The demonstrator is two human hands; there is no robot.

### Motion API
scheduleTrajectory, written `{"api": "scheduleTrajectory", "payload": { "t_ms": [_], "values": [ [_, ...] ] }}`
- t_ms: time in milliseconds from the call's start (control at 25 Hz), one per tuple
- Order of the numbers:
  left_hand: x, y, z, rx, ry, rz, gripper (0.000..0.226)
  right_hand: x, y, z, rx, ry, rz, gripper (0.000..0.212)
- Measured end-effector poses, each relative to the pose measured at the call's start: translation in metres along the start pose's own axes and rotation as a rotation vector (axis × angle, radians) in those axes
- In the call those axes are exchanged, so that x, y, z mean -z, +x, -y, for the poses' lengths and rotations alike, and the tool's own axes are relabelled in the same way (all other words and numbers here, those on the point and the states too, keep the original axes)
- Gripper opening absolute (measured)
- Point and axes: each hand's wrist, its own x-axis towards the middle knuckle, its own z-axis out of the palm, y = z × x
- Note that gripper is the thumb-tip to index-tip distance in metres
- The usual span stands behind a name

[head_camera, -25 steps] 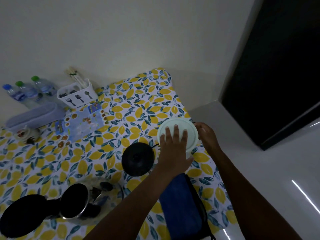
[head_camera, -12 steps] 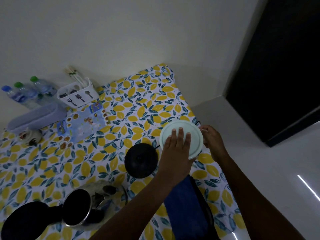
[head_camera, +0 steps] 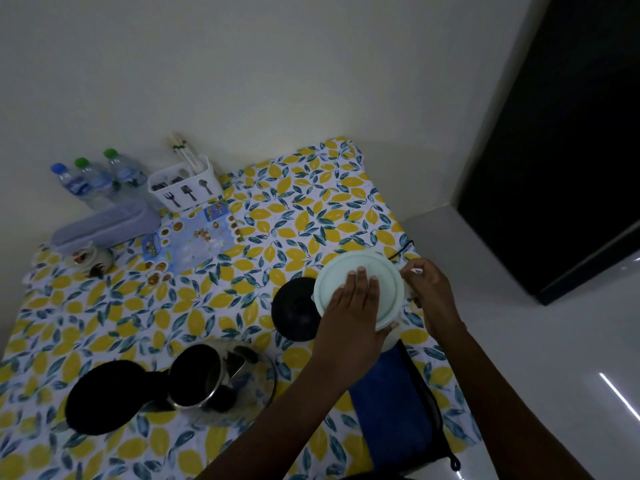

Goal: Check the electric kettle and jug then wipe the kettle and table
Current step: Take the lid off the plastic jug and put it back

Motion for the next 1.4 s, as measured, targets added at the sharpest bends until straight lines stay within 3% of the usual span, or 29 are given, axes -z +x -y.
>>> {"api": "scheduleTrajectory", "payload": {
  "t_ms": [320,720,960,1400],
  "values": [
    [0.031,-0.077,0.036,0.109,-0.104,-0.214,0.08,-0.071,-0.049,0.044,0.069,-0.113,0.071,0.015],
    [0.045,-0.147,0.081,0.319,-0.401,-0.443,0.077,-0.17,-0.096,0.104,0.183,-0.466,0.177,0.012],
    [0.046,-0.16,0.096,0.389,-0.63,-0.531,0.08,-0.204,-0.11,0.132,0.285,-0.705,0.188,0.016],
    [0.058,-0.167,0.093,0.406,-0.676,-0.602,0.068,-0.219,-0.117,0.147,0.355,-0.805,0.211,0.013]
  ]
}}
